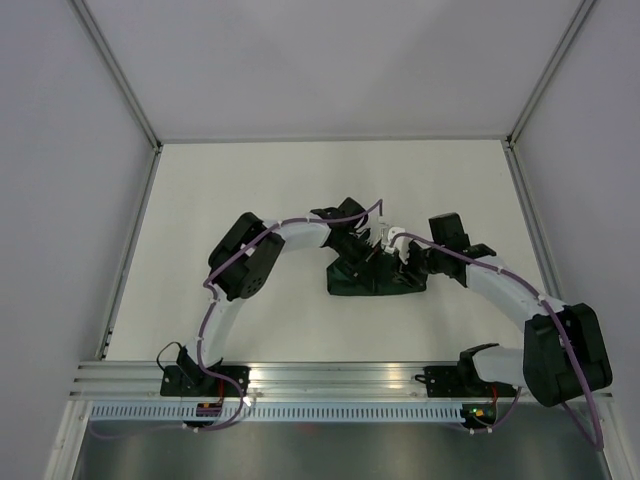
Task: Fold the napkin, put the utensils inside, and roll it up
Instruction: Roll the napkin at the center of the board.
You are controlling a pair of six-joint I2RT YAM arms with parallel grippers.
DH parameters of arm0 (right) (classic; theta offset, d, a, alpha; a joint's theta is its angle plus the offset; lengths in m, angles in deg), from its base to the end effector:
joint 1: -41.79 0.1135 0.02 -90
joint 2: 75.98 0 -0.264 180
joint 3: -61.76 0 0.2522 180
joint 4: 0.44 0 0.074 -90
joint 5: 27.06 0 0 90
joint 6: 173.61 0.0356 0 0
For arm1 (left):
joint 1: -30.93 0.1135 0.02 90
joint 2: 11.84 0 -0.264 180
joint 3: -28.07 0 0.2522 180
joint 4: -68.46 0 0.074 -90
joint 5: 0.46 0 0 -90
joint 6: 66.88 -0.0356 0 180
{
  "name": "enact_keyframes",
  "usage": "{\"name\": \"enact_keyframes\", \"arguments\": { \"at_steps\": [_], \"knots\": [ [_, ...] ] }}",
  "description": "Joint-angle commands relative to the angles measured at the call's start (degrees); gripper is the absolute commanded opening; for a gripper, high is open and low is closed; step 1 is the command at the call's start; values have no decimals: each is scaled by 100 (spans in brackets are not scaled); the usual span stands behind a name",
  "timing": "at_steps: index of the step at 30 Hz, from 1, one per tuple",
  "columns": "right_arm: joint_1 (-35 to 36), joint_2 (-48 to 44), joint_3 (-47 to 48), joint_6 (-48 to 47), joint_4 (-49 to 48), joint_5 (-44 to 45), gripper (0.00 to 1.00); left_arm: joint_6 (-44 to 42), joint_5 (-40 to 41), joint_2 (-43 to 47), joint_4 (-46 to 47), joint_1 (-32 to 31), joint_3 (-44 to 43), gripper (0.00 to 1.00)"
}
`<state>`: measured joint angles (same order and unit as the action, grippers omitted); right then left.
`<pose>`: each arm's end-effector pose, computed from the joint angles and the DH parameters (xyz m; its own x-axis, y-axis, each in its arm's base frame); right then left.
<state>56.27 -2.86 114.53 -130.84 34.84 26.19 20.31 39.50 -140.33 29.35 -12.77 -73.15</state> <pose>0.2248 0.0801 0.1938 -0.1555 -0.6477 -0.7459 -0.9448 0.3180 -0.0791 0.3045 -0.3288 0.1158 -0.6290 0.6446 -0.4346 0.6974 0.2208 -0.6818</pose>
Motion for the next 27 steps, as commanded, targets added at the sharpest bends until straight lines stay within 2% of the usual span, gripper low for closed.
{"name": "enact_keyframes", "arguments": {
  "at_steps": [1,9,27],
  "knots": [
    [362,-176,-173,-305,-191,-52,52,149,1119,-590,-743,160,2,3],
    [924,44,-455,-446,-596,326,55,219,865,-800,-885,309,-113,4],
    [1443,316,-850,-437,-1413,959,61,492,513,-1108,-1122,433,-394,7]
  ]
}}
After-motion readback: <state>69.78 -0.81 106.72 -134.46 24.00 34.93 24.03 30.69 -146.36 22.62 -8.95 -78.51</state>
